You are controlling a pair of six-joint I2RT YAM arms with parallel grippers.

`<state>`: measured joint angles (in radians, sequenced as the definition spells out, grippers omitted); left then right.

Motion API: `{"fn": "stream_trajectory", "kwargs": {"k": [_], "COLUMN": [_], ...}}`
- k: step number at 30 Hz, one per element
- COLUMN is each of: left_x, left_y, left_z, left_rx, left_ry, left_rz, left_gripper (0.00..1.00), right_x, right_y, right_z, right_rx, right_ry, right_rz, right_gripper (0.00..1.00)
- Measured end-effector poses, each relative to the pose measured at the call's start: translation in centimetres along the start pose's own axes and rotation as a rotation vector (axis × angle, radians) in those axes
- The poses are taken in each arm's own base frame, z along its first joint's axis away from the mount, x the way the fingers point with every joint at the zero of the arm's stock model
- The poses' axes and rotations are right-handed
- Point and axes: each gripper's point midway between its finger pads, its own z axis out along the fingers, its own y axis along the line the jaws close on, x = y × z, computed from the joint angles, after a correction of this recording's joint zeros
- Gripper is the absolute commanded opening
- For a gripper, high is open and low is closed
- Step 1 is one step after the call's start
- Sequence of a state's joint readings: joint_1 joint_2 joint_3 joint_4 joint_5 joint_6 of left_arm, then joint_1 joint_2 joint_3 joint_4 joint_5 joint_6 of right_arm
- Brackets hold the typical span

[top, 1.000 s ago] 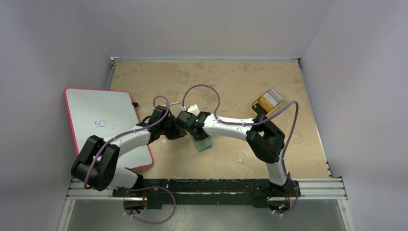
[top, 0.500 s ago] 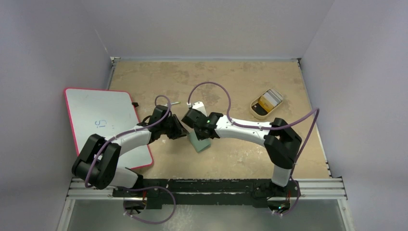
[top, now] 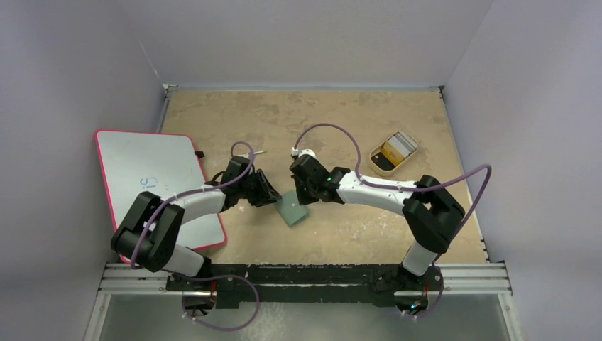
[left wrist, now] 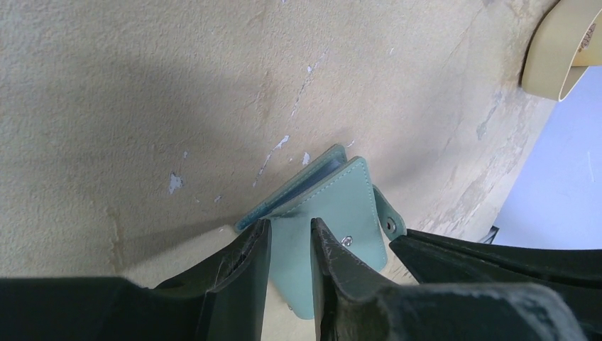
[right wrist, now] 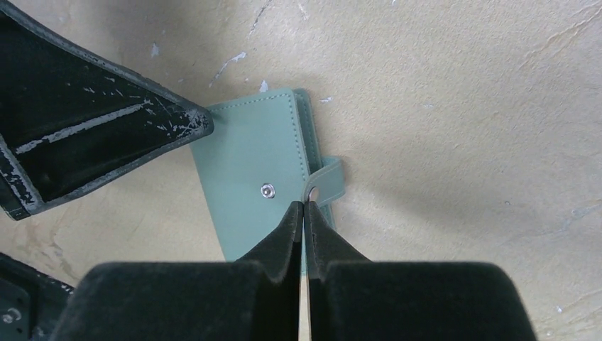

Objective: Put the credit cards into the card holder
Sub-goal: Close the card holder at the center of the board.

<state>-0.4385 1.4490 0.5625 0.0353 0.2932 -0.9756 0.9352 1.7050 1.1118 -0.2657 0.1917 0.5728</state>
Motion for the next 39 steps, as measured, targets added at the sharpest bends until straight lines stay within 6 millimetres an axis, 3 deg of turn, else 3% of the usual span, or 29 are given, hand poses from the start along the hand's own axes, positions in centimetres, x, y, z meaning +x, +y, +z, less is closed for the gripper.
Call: {"fn": "stream_trajectory", "kwargs": {"k": [10,19,30,39], "left_x": [0.0,0.1,-0.2,1.2], "left_y": [-0.1,0.0,1.6,2.5], "left_z": [0.1,-0.2,-2.5,-1.5], "left_rx": [0.007,-0.002,-0.111,-0.084], "left_ry": [0.006,0.007,-0.043,-0.004], "left_rz": [-0.001,-0.003,0.02,-0.011], "left_gripper": [0.27,0.3,0.34,0.33], "right_x": [-0.5,0.3,1.3,1.4], "right_y": [0.8,1.8,1.8,2.0], "right_z": [0.0,0.8,1.6,1.5], "right_rx": [-0.152,-0.213,-0.217,-0.254], "right_ry": [0.002,0.04,0.08,0.094], "right_rz": [0.05,0.022,0.021,0.014], "right_gripper": [0.0,0.0,0.0,0.0]}}
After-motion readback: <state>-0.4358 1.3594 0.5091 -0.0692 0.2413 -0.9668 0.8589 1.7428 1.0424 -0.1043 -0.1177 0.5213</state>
